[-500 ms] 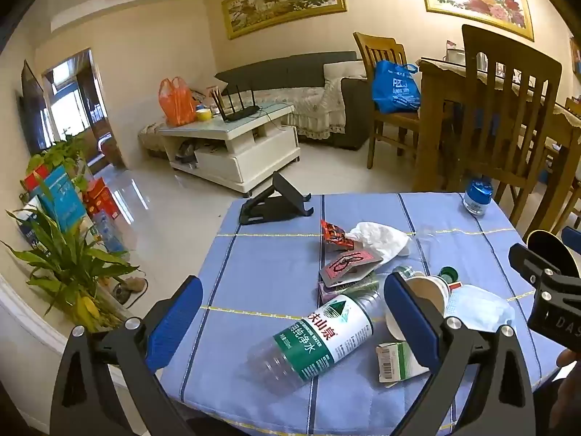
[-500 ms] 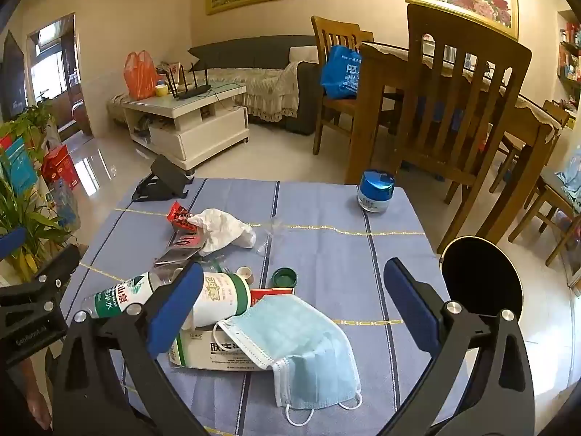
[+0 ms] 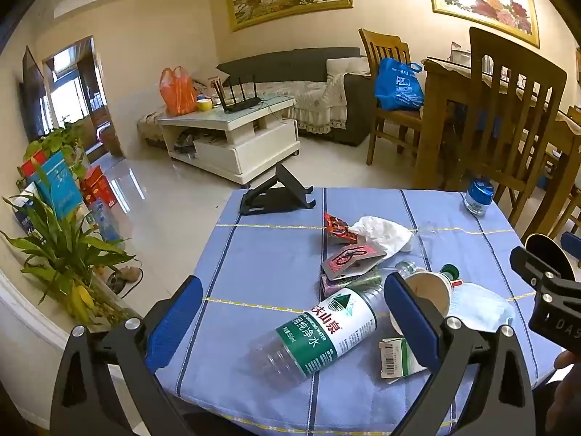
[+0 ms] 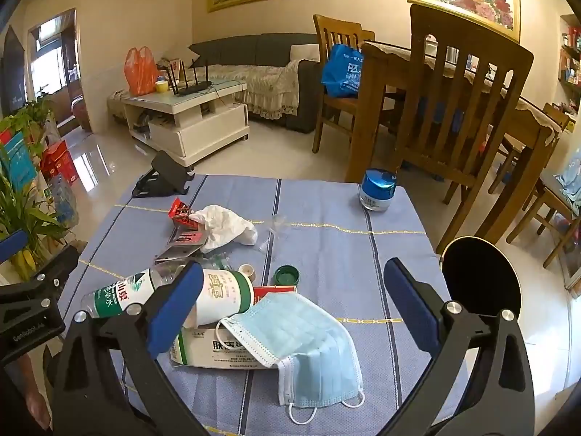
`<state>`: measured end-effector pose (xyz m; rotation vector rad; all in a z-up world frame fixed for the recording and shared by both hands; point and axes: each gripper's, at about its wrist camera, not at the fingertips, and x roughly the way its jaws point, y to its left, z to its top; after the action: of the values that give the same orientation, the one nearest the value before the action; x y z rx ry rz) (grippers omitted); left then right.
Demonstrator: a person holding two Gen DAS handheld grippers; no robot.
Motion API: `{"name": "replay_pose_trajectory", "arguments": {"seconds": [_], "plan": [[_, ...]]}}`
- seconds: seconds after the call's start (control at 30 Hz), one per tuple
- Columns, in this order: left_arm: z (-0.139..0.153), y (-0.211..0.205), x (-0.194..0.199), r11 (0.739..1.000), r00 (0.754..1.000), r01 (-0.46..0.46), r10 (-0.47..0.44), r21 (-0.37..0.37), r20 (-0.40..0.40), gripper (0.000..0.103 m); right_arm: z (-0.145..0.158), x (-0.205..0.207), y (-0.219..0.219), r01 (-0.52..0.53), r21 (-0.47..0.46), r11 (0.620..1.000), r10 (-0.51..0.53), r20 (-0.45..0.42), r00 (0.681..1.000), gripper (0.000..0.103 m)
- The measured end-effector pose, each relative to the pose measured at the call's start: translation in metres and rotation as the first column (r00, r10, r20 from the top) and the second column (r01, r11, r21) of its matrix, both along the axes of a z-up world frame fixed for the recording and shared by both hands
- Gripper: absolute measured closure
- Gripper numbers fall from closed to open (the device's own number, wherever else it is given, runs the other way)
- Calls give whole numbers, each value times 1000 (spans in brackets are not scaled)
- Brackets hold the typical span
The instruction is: Collect trash
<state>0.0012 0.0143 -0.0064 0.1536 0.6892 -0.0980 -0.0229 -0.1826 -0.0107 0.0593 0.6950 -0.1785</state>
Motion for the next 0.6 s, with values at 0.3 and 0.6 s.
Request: {"name": "replay_pose_trajectory", "arguments": {"seconds": [0.3, 0.6], "plan": [[-1, 0, -1, 1000, 1000, 7, -7, -5, -1, 6, -1, 0, 1, 0, 3, 1000, 0, -3, 1000, 5], [-1, 2, 0, 1000, 1000, 7, -7, -14, -9, 6, -2, 0, 1, 0, 2, 1000, 0, 0, 1000, 5]]}}
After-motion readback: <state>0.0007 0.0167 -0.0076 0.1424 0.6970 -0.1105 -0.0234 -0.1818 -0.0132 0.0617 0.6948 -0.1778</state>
